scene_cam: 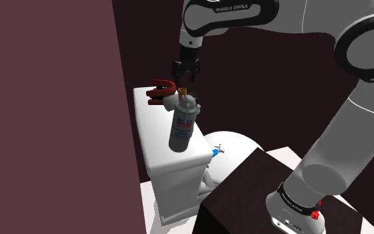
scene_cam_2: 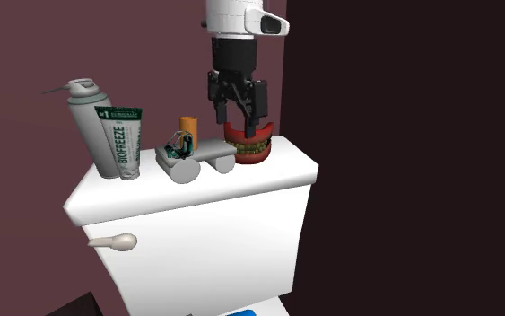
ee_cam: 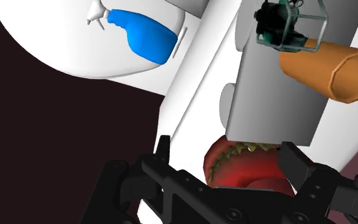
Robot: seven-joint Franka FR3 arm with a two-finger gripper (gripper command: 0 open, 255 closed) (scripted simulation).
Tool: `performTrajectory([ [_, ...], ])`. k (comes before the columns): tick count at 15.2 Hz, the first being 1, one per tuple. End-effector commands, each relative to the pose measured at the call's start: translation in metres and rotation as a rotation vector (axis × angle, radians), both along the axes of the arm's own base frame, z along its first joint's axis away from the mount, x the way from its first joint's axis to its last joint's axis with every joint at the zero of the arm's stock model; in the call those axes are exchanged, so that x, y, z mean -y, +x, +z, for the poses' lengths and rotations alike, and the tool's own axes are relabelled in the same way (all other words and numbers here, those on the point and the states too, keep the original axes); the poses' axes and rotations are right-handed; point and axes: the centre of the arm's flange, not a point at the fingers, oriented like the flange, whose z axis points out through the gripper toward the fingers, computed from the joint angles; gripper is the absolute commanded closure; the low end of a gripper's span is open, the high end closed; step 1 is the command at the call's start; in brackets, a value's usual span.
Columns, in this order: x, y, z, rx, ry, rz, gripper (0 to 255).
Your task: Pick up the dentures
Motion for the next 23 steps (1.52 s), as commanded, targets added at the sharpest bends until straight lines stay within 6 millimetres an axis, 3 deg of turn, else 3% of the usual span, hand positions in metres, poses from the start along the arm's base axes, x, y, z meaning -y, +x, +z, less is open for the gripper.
performTrajectory([
  [1, -0.005, 0.025, -0.006, 0.001, -0.003, -0.010, 0],
  [6, -0.016, 0.086, -0.016, 0.004, -0.010, -0.033, 0],
  [15, -0.016, 0.086, -0.056, 0.004, -0.010, -0.033, 0],
  [16, -0.016, 0.086, -0.055, 0.004, -0.010, -0.033, 255],
  [23, -0.016, 0.087, -0.055, 0.004, -0.010, -0.033, 255],
])
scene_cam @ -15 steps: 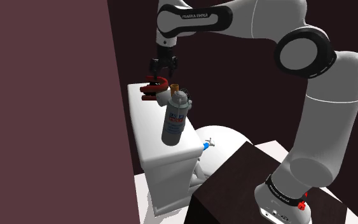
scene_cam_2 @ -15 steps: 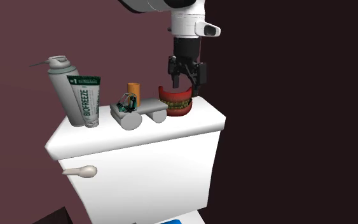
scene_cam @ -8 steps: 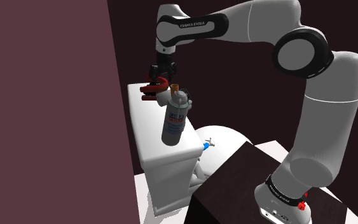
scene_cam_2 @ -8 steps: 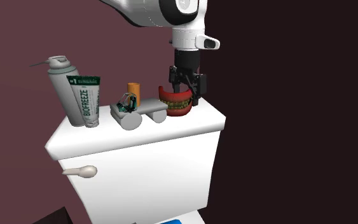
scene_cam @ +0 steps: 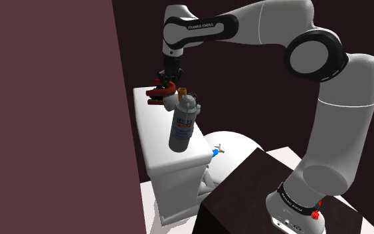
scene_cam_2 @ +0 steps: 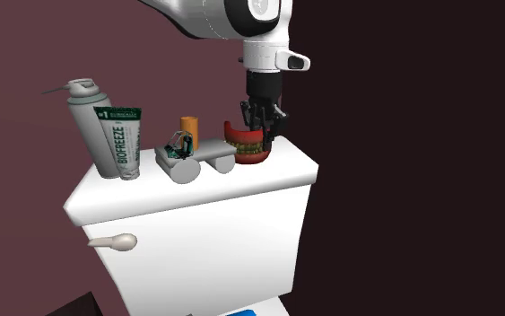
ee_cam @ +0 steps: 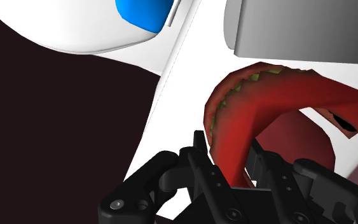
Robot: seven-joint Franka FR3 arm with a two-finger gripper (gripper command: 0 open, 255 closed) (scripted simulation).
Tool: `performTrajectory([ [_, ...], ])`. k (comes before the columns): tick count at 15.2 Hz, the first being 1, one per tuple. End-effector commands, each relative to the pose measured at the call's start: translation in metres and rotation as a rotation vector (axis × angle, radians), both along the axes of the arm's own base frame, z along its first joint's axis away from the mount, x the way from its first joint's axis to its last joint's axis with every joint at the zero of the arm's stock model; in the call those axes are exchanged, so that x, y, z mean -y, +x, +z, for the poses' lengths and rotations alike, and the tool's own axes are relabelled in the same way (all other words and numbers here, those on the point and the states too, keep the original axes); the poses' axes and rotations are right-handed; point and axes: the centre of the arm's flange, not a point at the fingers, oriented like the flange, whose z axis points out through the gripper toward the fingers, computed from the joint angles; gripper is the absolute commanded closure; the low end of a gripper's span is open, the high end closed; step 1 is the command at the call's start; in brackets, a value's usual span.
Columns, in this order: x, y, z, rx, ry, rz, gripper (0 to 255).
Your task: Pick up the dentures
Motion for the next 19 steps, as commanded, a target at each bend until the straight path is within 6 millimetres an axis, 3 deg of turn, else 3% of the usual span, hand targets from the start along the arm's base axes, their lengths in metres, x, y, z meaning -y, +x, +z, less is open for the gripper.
performTrajectory([
  [1, 0.000, 0.000, 0.000, 0.000, 0.000, 0.000, 255],
  [17, 0.000, 0.000, 0.079, 0.000, 0.000, 0.000, 255],
  [19, 0.000, 0.000, 0.080, 0.000, 0.000, 0.000, 255],
])
